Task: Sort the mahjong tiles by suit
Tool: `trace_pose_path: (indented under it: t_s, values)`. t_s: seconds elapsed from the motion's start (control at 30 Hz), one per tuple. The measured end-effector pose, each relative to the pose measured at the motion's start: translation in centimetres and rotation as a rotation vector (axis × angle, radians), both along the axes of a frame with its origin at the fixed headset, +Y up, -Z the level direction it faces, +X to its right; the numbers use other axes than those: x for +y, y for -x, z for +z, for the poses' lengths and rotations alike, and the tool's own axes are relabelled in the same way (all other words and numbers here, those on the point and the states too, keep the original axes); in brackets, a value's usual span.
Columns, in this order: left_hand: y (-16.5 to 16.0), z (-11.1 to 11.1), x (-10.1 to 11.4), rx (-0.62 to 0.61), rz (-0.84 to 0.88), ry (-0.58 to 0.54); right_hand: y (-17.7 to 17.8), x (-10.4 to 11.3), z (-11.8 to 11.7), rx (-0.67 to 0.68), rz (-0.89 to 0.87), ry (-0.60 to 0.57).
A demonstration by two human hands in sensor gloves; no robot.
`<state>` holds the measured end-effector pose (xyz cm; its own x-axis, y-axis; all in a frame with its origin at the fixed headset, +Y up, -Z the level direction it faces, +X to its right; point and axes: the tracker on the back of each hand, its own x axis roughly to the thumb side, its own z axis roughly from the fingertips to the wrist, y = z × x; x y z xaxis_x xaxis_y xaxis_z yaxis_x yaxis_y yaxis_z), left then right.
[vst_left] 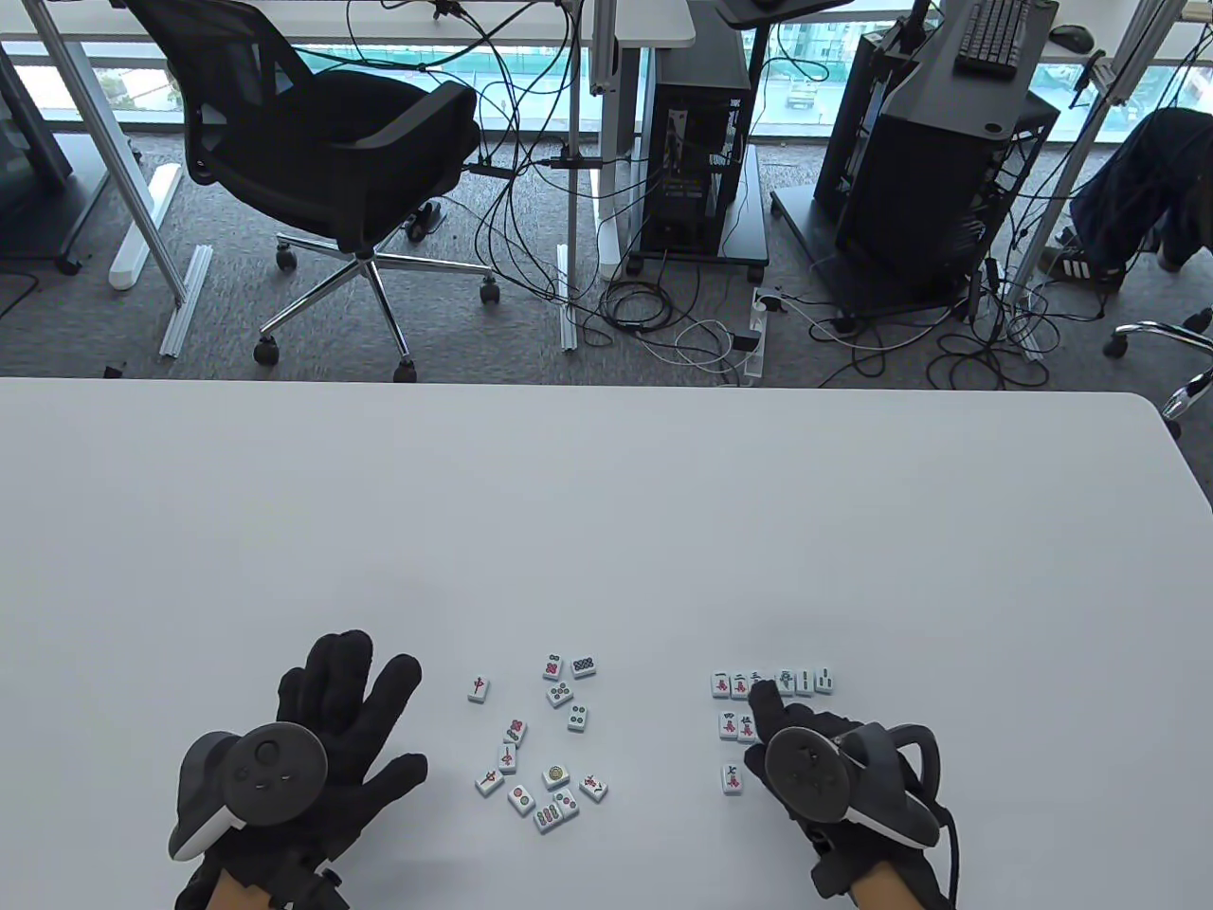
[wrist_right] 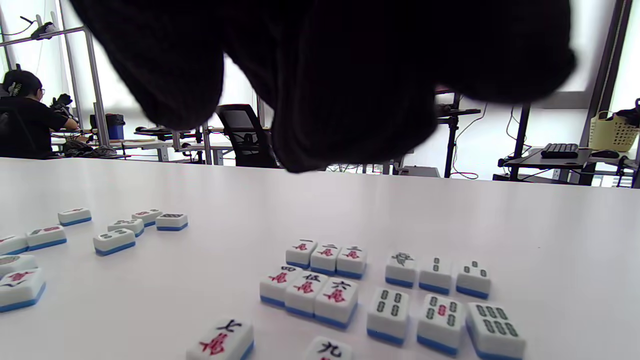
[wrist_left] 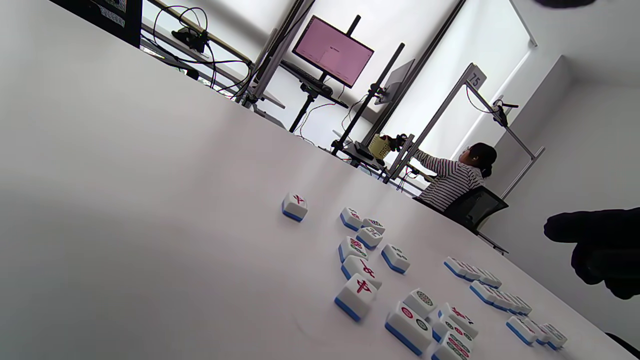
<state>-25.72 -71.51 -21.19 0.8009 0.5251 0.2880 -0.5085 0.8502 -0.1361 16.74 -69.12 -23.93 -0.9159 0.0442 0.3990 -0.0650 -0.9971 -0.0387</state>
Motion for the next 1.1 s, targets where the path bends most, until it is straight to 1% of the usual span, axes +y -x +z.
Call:
trace_pose_path:
  t_s: [0.1, 0.27, 0.37, 0.5, 0.7, 0.8, 0.9, 1.03, 1.1]
  values:
    - [0.0, 0.0, 0.0, 0.0, 0.0, 0.0, 2.8, -1.4, 0.3, 0.067, 0.037, 0.033]
    - [0.0, 0.0, 0.0, -0.003, 0.001, 0.0, 7.5, -3.9, 0.2, 0.173, 0.069, 0.122]
    - [0.0, 0.0, 0.0, -0.003, 0.002, 0.001, 10.2, -5.2, -0.1, 0.214, 0.092, 0.156]
    - [0.0, 0.0, 0.0, -0.008, 0.007, -0.002, 12.4, -6.3, -0.7, 0.216, 0.159, 0.155]
    - [0.1, 0.1, 0.1, -0.005, 0.02, -0.011, 13.5, -7.5, -1.2, 0.216, 0.156, 0.196]
    - [0.2, 0.1, 0.1, -0.004, 0.022, -0.014, 13.4, -7.4, -1.4, 0.21, 0.173, 0.151]
    - [0.2, 0.1, 0.1, -0.005, 0.021, -0.013, 13.0, -7.1, -1.5, 0.168, 0.195, 0.092]
    - [0.2, 0.1, 0.1, -0.003, 0.024, -0.015, 12.8, -6.7, -1.7, 0.14, 0.183, 0.087]
    - [0.2, 0.1, 0.1, -0.002, 0.023, -0.013, 13.1, -6.5, -1.7, 0.116, 0.166, 0.103]
